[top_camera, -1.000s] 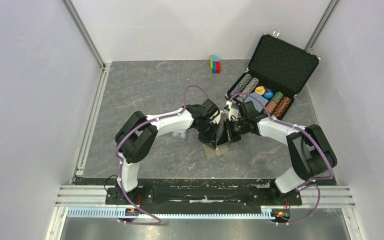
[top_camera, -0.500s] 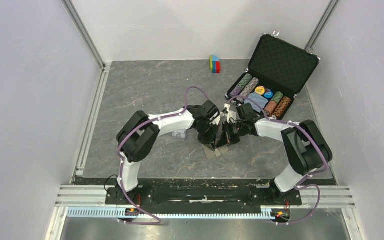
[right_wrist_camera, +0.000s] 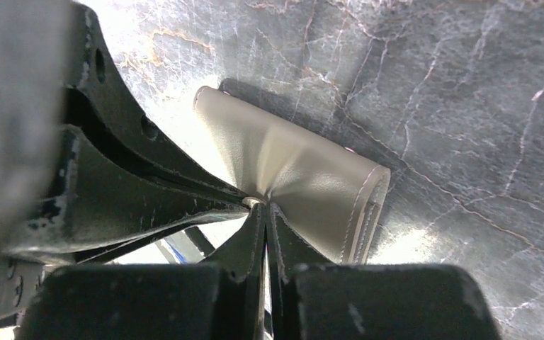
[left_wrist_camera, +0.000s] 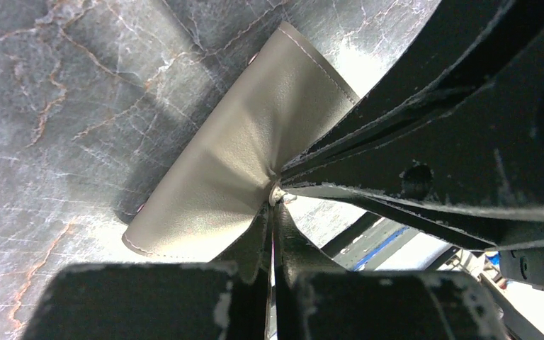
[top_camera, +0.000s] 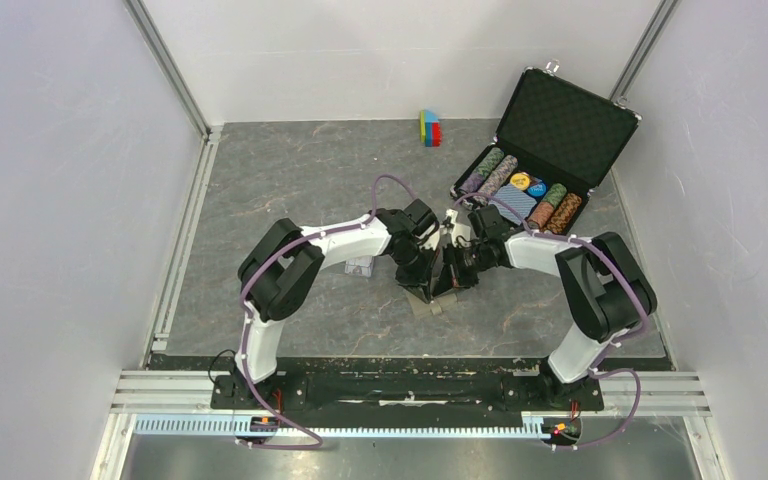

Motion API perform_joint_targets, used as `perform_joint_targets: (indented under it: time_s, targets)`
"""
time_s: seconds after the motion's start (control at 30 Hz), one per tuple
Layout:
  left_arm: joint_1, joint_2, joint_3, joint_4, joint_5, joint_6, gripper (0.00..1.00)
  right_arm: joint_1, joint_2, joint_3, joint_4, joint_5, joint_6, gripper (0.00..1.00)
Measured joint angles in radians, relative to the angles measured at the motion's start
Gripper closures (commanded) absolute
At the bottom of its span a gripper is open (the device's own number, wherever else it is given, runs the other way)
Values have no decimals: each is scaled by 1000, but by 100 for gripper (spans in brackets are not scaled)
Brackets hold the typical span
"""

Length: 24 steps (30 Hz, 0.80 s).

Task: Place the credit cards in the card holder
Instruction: Close the card holder at the center of the board.

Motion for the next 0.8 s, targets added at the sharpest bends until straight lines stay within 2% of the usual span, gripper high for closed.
perform_joint_targets:
  time_s: [0.2, 0.37, 0.53, 0.8]
  targets:
    - [4, 6, 8, -6, 13, -2, 98, 1, -4, 15, -30, 17, 7, 100]
    - [-3, 6, 8, 20, 13, -1, 98, -25, -71, -11, -39, 36, -16, 100]
    - [-4, 6, 8, 26, 13, -1, 98, -31, -135, -13, -23, -12, -62, 100]
    - [-5, -3, -9, 54, 14, -1, 98, -30, -141, -21, -22, -39, -82, 100]
